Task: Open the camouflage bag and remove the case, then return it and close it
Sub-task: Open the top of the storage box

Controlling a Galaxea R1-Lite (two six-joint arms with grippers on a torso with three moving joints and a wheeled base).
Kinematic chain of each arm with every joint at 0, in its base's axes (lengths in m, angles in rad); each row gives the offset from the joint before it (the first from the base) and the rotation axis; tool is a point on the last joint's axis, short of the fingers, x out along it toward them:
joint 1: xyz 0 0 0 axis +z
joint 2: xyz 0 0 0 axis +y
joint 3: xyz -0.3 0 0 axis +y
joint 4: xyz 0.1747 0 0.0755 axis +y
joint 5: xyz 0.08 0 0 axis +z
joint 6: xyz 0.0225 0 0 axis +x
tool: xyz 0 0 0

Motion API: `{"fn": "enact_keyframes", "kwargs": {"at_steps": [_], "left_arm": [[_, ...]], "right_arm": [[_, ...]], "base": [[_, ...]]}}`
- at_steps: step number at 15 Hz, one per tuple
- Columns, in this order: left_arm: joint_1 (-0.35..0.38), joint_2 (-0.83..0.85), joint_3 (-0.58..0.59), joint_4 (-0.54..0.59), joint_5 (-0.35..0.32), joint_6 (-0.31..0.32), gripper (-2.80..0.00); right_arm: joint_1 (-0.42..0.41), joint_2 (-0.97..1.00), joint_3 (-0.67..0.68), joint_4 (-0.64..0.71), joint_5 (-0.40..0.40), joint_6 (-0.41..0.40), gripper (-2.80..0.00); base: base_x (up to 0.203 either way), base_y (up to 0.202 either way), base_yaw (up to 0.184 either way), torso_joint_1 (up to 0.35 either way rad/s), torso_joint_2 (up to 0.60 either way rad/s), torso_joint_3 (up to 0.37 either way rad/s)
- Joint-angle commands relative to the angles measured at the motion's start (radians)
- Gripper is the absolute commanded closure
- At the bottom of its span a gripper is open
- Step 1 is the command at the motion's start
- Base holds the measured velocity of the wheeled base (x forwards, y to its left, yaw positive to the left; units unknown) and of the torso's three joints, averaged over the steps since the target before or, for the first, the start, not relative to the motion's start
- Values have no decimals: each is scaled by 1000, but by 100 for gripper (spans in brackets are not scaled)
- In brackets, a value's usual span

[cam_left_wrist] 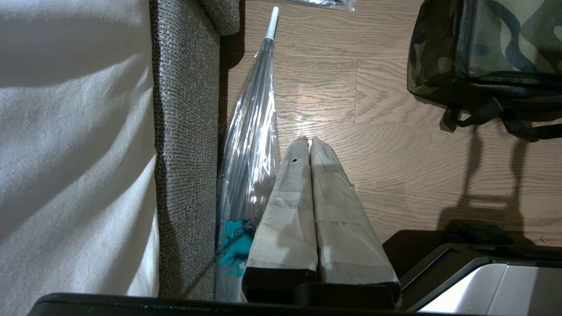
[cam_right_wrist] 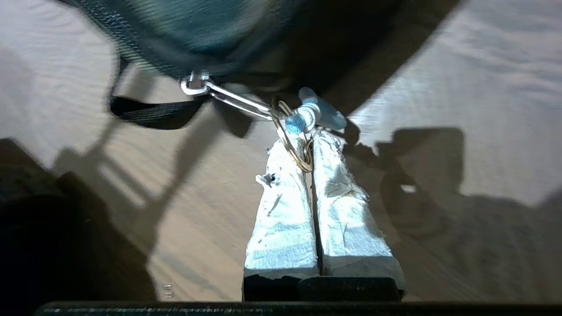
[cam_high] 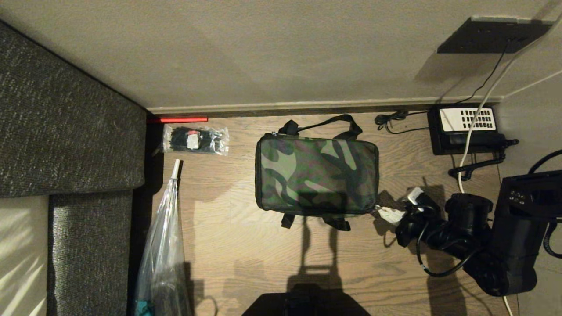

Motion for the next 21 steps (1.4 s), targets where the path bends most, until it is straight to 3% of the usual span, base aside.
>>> {"fn": "enact_keyframes", "kwargs": {"at_steps": [1,7,11,17,21], "left_arm": [[1,-2,3,-1,0,0,0],[1,-2,3,-1,0,0,0],[-1,-2,3,-1,0,0,0],[1,-2,3,-1,0,0,0],[0,-2,3,0,0,0,0]], "right_arm": [[-34,-38,11,-9,3,0,0],[-62,-83,16,-9,37,4,0],[-49,-127,15,-9,96,114,0],[-48,-156,15,94,110,97,0],[-50,-122,-6,80,103,89,0]], "base": [[0,0,0,0,0,0],[0,0,0,0,0,0],[0,0,0,0,0,0],[0,0,0,0,0,0],[0,0,0,0,0,0]]}}
